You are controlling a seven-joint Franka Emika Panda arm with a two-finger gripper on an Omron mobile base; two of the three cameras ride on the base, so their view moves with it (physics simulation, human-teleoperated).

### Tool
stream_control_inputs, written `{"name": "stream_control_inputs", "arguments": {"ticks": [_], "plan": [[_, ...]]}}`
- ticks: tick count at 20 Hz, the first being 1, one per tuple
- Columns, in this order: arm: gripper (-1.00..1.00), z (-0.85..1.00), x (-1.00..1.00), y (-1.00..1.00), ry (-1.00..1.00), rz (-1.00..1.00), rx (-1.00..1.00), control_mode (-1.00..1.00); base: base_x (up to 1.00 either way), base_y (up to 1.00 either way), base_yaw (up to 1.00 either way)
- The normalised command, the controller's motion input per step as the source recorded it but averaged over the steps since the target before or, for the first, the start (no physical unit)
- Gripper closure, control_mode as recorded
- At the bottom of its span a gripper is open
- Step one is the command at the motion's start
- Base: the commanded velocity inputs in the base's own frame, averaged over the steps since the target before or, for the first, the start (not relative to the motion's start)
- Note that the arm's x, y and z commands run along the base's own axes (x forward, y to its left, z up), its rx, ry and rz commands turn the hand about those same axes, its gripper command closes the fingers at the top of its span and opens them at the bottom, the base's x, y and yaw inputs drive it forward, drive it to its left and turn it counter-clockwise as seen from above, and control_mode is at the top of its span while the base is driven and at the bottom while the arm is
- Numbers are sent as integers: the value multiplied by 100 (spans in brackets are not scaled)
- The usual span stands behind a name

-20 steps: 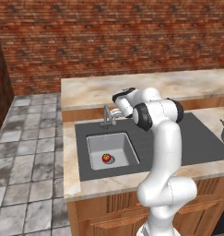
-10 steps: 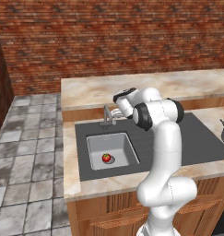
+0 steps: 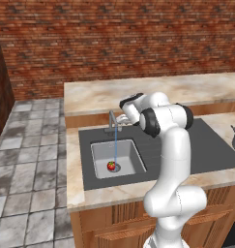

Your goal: Dump the tomato from the pot into the sink. Then turn on the water and wash the tomato. Then turn off the water and put the tomato back in the pot.

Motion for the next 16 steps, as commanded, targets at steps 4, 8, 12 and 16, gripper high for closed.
{"name": "stream_control_inputs", "arguments": {"ticks": [4, 8, 12, 16], "plan": [[100, -11, -3, -73, 0, -4, 0, -100, 0, 0, 0], [100, -14, -1, -72, 0, -4, 0, -100, 0, 0, 0], [100, -4, 0, -67, 0, -3, 0, -100, 0, 0, 0], [100, 0, 0, -49, 0, 0, 0, -100, 0, 0, 0]]}}
